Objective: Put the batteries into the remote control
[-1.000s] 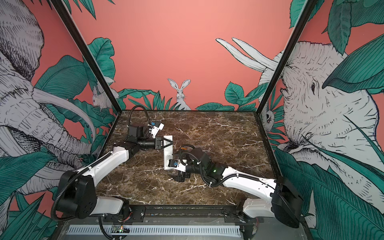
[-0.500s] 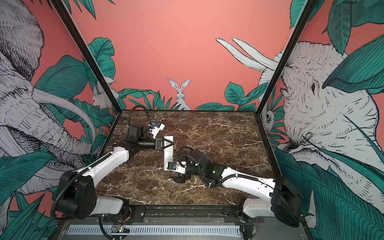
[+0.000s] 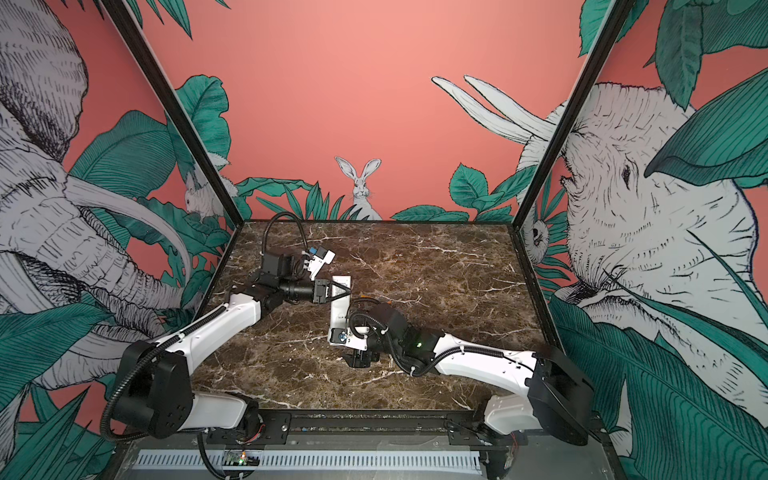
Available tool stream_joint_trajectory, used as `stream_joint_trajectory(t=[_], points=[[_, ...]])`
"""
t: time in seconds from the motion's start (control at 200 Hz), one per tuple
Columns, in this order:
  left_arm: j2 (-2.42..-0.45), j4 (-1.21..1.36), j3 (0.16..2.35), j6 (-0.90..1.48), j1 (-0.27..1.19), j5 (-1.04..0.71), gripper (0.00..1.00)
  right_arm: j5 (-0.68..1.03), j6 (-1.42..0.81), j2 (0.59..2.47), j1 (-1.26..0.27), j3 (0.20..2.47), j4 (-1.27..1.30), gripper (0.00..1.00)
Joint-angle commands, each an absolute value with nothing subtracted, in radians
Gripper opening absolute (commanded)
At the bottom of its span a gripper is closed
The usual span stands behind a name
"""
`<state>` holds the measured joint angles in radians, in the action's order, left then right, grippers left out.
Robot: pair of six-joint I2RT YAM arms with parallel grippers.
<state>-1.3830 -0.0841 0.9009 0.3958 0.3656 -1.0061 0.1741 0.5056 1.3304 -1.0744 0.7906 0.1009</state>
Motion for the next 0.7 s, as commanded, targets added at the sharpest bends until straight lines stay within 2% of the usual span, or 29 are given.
stream_joint_trajectory(t=[0.0, 0.695], points=[[-1.391, -0.11, 0.914, 0.376, 0.371, -1.021, 0.0, 0.159, 0.531, 1.31, -1.094, 0.809, 0.141, 0.93], [-1.406, -0.086, 0.912, 0.394, 0.379, -1.04, 0.0, 0.151, 0.507, 1.362, -1.103, 0.825, 0.194, 0.93]])
